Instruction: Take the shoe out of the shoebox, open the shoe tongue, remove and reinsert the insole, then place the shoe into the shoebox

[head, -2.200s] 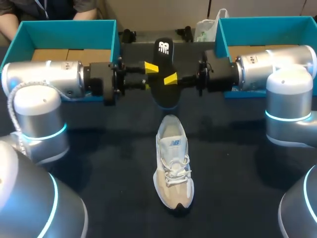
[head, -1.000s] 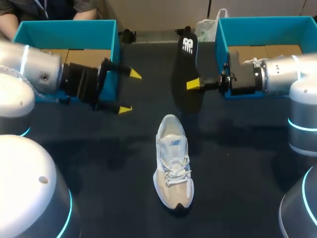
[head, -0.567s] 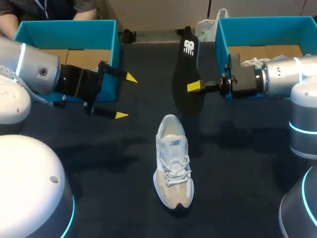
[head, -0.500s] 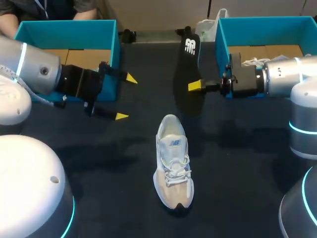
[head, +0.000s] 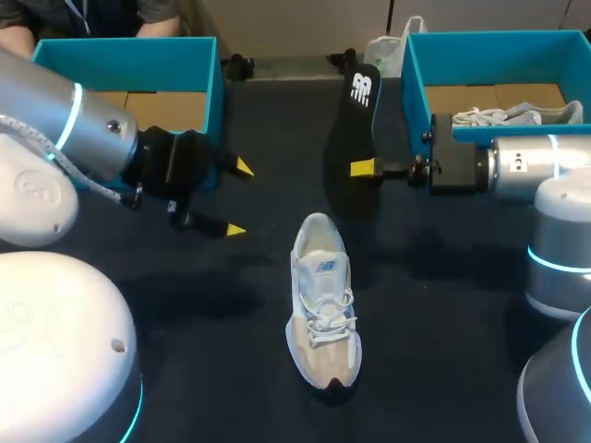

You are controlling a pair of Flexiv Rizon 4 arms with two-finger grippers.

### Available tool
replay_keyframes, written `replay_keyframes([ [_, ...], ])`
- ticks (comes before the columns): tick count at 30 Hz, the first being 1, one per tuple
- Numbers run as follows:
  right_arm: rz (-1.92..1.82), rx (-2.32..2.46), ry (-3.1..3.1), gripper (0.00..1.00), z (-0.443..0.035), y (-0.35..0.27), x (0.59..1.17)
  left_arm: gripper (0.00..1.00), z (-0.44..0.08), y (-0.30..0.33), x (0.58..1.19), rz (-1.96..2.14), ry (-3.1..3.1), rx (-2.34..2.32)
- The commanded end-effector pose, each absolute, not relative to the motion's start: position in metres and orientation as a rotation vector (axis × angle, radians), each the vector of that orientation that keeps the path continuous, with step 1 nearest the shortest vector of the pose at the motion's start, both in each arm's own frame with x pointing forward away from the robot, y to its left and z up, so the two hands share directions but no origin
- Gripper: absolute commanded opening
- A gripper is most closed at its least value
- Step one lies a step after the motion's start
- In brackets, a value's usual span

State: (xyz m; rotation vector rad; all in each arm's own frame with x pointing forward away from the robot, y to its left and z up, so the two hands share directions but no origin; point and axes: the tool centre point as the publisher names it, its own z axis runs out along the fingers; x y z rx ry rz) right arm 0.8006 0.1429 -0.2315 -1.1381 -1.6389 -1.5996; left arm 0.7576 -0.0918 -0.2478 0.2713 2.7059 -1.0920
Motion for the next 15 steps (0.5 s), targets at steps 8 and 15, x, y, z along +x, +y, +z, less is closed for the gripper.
replay_keyframes([
  [8,-1.599,-1.142,-1.640,0.00,-0.231,0.143,0.800,1.00,-0.271,-0.104,0.751,-0.951,2.902,0.035],
  [15,-1.628,-1.123,-1.650,0.00,-0.233,0.142,0.800,1.00,-0.277,-0.101,0.743,-0.871,2.907,-0.015],
])
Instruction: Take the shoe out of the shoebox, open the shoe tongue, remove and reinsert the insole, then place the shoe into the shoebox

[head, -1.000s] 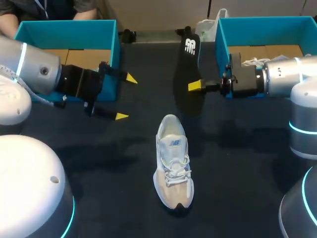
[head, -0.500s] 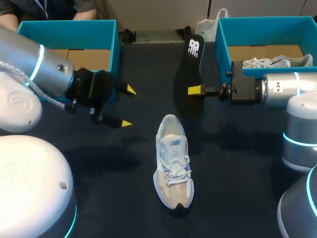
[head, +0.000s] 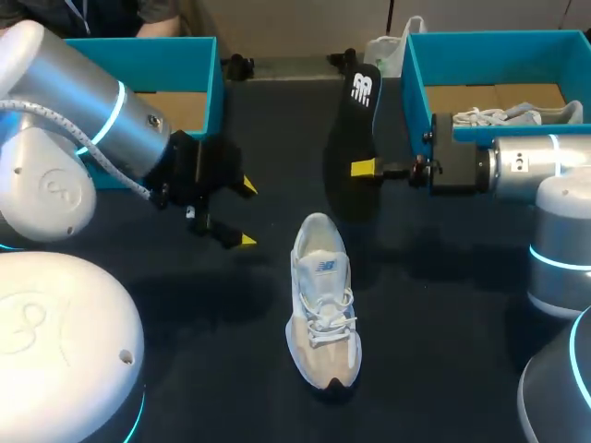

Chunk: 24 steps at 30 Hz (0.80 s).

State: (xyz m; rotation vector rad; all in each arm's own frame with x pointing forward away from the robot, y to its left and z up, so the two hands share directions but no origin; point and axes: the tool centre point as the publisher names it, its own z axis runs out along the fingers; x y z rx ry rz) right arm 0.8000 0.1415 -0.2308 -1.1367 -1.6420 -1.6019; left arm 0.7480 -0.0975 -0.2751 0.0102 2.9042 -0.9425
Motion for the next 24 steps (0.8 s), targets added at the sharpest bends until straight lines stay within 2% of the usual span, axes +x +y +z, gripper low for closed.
replay_keyframes([
  [1,-1.650,-1.119,-1.653,0.00,-0.234,0.141,0.800,1.00,-0.278,-0.100,0.742,-0.859,2.909,-0.030],
  [11,-1.718,-1.132,-1.757,0.00,-0.247,0.147,0.804,1.00,-0.298,-0.088,0.733,-0.791,2.990,-0.163],
  [24,-1.718,-1.132,-1.757,0.00,-0.247,0.147,0.804,1.00,-0.298,-0.085,0.735,-0.804,3.007,-0.180],
])
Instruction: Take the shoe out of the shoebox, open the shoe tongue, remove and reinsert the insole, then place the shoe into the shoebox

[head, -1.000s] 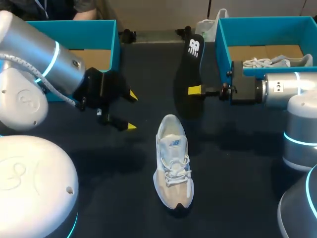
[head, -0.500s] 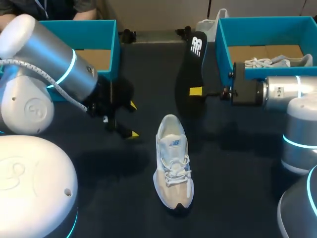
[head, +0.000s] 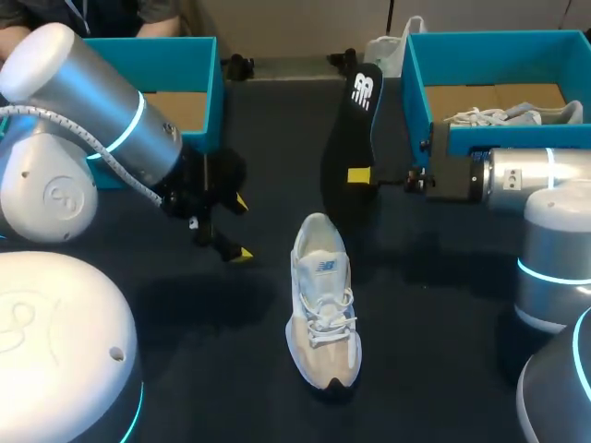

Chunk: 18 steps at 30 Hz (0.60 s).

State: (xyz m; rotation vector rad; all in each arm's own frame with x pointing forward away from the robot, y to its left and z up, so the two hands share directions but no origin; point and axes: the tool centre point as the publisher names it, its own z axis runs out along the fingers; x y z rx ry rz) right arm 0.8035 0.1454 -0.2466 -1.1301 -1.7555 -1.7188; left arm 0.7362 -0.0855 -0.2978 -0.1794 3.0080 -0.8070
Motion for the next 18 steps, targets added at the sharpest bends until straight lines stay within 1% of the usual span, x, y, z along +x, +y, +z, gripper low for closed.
replay_keyframes([
  [1,-1.718,-1.132,-1.757,0.00,-0.247,0.147,0.804,1.00,-0.298,-0.085,0.735,-0.804,3.007,-0.180],
  [18,-1.802,-1.095,-1.845,0.00,-0.261,0.163,0.812,1.00,-0.326,-0.099,0.744,-0.764,2.988,-0.137],
])
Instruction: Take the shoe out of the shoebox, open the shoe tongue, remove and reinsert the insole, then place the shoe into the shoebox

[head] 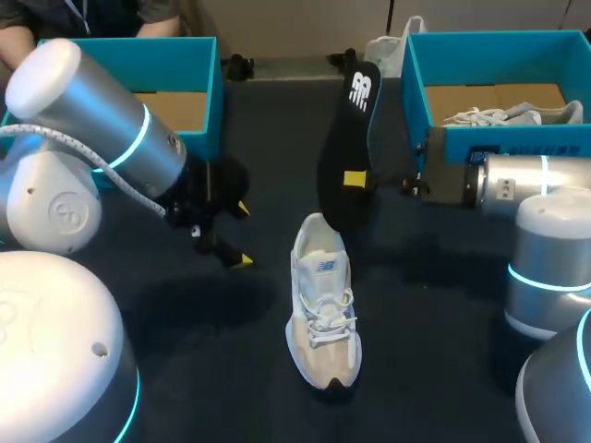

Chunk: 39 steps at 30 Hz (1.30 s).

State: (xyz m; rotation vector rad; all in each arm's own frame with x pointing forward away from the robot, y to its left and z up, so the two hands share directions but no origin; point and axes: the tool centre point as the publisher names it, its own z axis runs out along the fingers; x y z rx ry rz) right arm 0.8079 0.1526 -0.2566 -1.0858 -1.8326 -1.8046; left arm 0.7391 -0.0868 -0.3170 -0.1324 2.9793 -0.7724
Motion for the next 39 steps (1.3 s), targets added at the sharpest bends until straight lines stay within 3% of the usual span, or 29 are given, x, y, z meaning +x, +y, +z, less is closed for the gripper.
replay_keyframes([
  [1,-1.803,-1.094,-1.847,0.00,-0.262,0.164,0.812,1.00,-0.327,-0.100,0.744,-0.785,2.992,-0.141],
  [39,-1.899,-0.963,-1.952,0.00,-0.266,0.170,0.797,1.00,-0.353,-0.115,0.752,-0.764,3.029,-0.071],
])
